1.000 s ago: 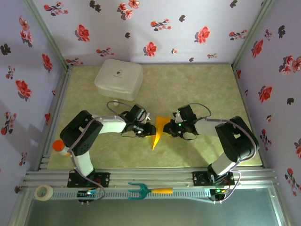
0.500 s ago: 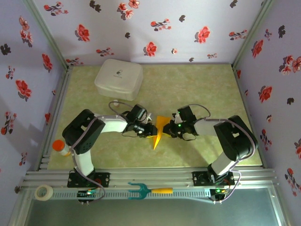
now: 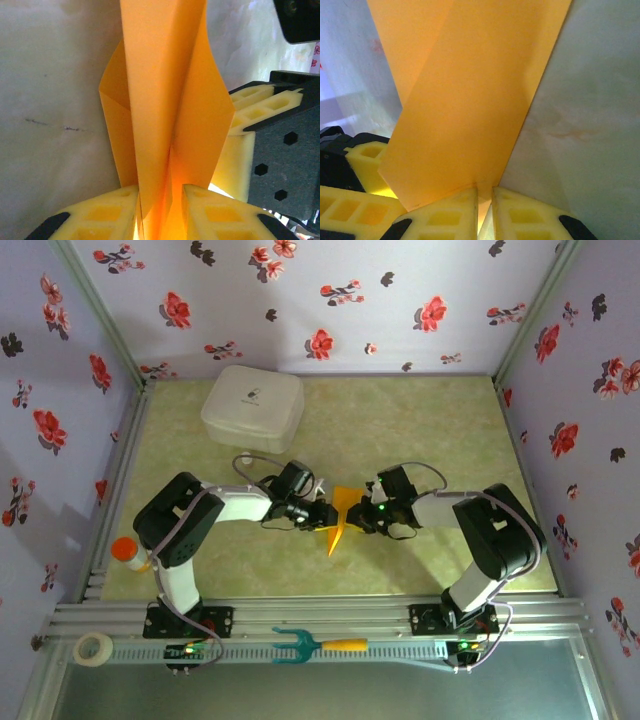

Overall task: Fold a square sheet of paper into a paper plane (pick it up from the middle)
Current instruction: Move a paper plane to the center of the table.

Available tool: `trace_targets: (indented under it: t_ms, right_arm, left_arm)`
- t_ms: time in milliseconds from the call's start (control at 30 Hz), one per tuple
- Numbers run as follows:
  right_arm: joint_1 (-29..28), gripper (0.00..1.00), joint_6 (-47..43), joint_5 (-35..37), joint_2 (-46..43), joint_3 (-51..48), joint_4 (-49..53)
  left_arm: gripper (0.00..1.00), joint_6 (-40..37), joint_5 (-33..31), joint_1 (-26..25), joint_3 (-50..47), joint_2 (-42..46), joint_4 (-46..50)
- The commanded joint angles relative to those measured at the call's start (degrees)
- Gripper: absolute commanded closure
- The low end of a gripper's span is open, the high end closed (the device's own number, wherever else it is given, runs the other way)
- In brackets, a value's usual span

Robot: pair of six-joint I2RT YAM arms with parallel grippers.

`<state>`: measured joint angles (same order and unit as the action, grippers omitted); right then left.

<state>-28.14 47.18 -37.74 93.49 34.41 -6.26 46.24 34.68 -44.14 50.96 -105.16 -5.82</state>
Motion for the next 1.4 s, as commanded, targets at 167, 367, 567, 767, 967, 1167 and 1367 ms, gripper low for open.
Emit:
trace_targets:
  t_ms: [167, 367, 567, 767, 967, 1167, 1367]
  right_arm:
    - [-0.4, 0.84, 1.0, -0.3, 1.1, -0.8, -1.1]
    - [-0.4, 0.84, 1.5, -0.3, 0.9, -1.2, -1.9]
    - [-0.4, 0.84, 2.1, -0.6, 0.7, -1.5, -2.9]
    - [-0.4, 0.84, 2.5, -0.7, 0.5, -1.9, -3.4]
    - [-0.4, 0.83, 2.9, -0.8, 0.4, -2.1, -4.0]
    - [-0.3, 0.81, 2.4, 0.5, -1.4, -2.1, -2.5]
    - [0.3, 0.79, -1.1, 7.3, -6.5, -0.8, 6.1]
  left_arm:
    - [0.73, 1.1, 1.7, -0.5, -0.3, -0.4, -2.5]
    - [0.74, 0.7, 2.5, -0.6, 0.0, -1.3, -1.9]
    - [0.75, 0.2, 3.1, -0.9, 0.5, -2.4, -0.9]
    - [0.76, 0.2, 2.9, -1.1, 0.7, -2.9, -0.9]
    - [0.8, 0.4, 2.8, -1.4, 0.9, -2.7, -1.4]
    - [0.9, -0.4, -1.4, -1.5, 1.2, 0.2, 2.7]
    - [0.93, -5.8, -16.6, -2.3, 5.7, 7.8, 21.2]
